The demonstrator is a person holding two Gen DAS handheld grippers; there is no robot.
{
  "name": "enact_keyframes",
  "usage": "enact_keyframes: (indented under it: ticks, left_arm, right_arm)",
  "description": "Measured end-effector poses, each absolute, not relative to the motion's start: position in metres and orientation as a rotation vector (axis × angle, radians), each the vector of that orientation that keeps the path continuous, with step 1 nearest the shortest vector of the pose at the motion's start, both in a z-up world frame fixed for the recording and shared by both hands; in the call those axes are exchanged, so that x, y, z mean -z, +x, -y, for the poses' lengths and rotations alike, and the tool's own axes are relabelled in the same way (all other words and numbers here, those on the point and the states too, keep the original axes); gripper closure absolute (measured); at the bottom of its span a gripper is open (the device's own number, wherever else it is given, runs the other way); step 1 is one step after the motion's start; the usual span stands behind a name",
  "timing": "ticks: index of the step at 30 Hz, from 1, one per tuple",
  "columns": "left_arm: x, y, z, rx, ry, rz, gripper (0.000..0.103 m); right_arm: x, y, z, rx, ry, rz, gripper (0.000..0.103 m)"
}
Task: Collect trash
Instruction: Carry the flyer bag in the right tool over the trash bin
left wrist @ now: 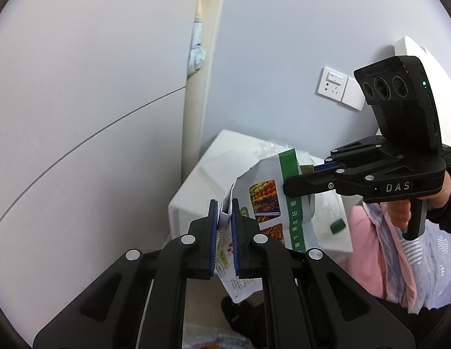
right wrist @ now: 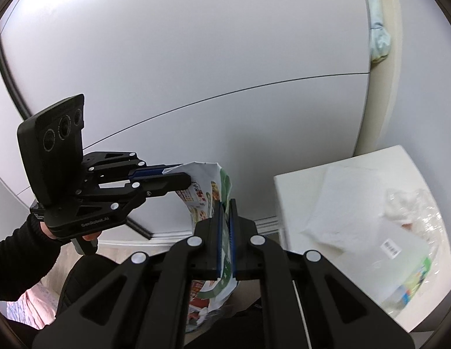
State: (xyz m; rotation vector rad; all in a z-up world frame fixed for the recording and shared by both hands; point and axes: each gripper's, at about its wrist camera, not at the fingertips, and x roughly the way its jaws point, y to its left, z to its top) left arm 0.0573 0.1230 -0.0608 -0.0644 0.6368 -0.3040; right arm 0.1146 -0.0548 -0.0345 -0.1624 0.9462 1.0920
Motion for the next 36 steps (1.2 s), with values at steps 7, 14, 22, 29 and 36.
enact_keyframes:
  ticks: [7, 14, 22, 29, 36]
  left_arm:
    - [0.085, 0.002, -0.147, 0.213, -0.11, -0.68, 0.095]
    - [0.128, -0.043, -0.173, 0.122, -0.177, -0.75, 0.095]
    - [0.197, -0.085, -0.194, 0.037, -0.256, -0.88, 0.095]
    - [0.25, -0.101, -0.198, -0.01, -0.297, -0.991, 0.095]
    - [0.297, -0.099, -0.197, -0.026, -0.326, -1.096, 0.095]
  right_arm:
    - [0.061, 0.08, 0.024, -1.172, -0.186, -0.995, 0.096]
    - [0.106, 0.044, -0.011, -1.247, -0.243, -1.079, 0.096]
    - [0.182, 0.023, -0.049, -1.307, -0.29, -1.214, 0.096]
    - [0.232, 0.008, -0.069, -1.314, -0.336, -1.318, 0.096]
    - [0.279, 0.003, -0.081, -1.309, -0.364, -1.41, 0.096]
